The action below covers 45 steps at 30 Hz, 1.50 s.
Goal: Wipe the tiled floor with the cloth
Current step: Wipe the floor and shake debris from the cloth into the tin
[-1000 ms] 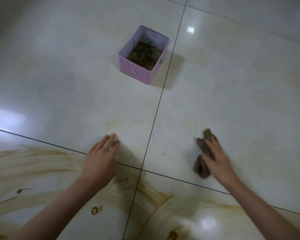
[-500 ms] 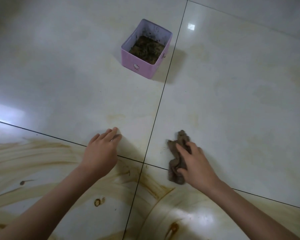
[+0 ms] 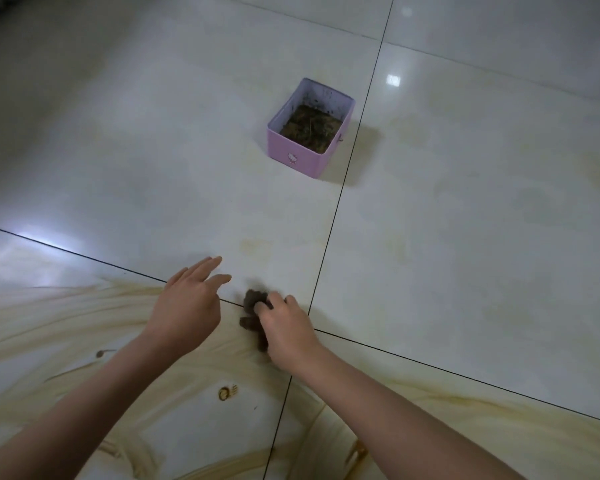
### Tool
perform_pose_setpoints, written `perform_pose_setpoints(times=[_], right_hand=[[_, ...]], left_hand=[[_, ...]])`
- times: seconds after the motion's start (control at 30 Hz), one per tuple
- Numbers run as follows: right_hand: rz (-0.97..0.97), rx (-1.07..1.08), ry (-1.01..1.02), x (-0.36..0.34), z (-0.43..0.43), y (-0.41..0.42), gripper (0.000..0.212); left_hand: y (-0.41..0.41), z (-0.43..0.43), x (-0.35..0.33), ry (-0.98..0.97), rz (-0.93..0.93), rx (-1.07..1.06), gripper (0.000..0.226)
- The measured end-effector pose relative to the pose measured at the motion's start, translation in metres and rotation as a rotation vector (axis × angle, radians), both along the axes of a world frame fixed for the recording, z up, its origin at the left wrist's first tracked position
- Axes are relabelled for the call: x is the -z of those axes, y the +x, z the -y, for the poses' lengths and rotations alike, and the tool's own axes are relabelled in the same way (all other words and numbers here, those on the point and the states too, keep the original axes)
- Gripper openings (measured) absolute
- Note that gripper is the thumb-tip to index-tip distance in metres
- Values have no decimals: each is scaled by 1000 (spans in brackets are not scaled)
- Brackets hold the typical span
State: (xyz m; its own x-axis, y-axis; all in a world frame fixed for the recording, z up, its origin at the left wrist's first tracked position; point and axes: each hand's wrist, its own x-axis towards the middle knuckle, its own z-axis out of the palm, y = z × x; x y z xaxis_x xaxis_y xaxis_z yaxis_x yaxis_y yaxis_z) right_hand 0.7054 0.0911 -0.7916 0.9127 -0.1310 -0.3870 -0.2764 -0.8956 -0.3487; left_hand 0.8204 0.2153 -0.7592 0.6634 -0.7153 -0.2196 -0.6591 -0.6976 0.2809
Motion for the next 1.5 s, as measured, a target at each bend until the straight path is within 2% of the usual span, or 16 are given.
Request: perform_pose_setpoints(times=[0.07, 0.1, 0.17, 0.23, 0.33, 0.43, 0.6, 0.73, 0.83, 1.07, 1.13, 1.2, 1.3, 1.4, 1.5], right_hand=[[-8, 87, 128, -3, 1, 0, 39], [-25, 202, 242, -6, 4, 0, 35], [-80, 485, 558, -17, 11, -1, 31], [-42, 700, 880, -30, 21, -2, 33], [67, 834, 1174, -59, 51, 1, 32], [142, 854, 1318, -93, 95, 3, 34], [287, 835, 1421, -145, 174, -10, 33], [357, 795, 1406, -181, 231, -21, 31], [388, 775, 1403, -203, 270, -32, 31], [417, 723, 1329, -225, 319, -19, 32], [424, 733, 1312, -221, 317, -7, 32], [428, 752, 1300, -216, 312, 6, 31], [430, 788, 1280, -207, 305, 33, 30], [387, 784, 1299, -201, 294, 72, 32], [355, 759, 1317, -197, 282, 117, 39]], left_hand=[[-2, -3, -10, 2, -19, -24, 47], [-3, -2, -15, 7, -35, -38, 48], [-7, 1, -25, 26, -64, -60, 48], [-9, 7, -35, 46, -76, -65, 48], [-9, 25, -51, 38, -80, -76, 47], [-3, 51, -71, -9, -114, -121, 46], [-1, 120, -115, -10, -164, -95, 38], [-2, 184, -150, 11, -181, -52, 35], [-7, 228, -173, 10, -202, -111, 34], [-4, 274, -192, -354, -529, -364, 18], [4, 276, -194, -406, -645, -330, 11], [16, 275, -194, -468, -783, -277, 12], [48, 274, -191, -525, -960, -173, 33], [93, 276, -180, -525, -1038, -98, 45], [139, 280, -166, -542, -1061, -73, 33]])
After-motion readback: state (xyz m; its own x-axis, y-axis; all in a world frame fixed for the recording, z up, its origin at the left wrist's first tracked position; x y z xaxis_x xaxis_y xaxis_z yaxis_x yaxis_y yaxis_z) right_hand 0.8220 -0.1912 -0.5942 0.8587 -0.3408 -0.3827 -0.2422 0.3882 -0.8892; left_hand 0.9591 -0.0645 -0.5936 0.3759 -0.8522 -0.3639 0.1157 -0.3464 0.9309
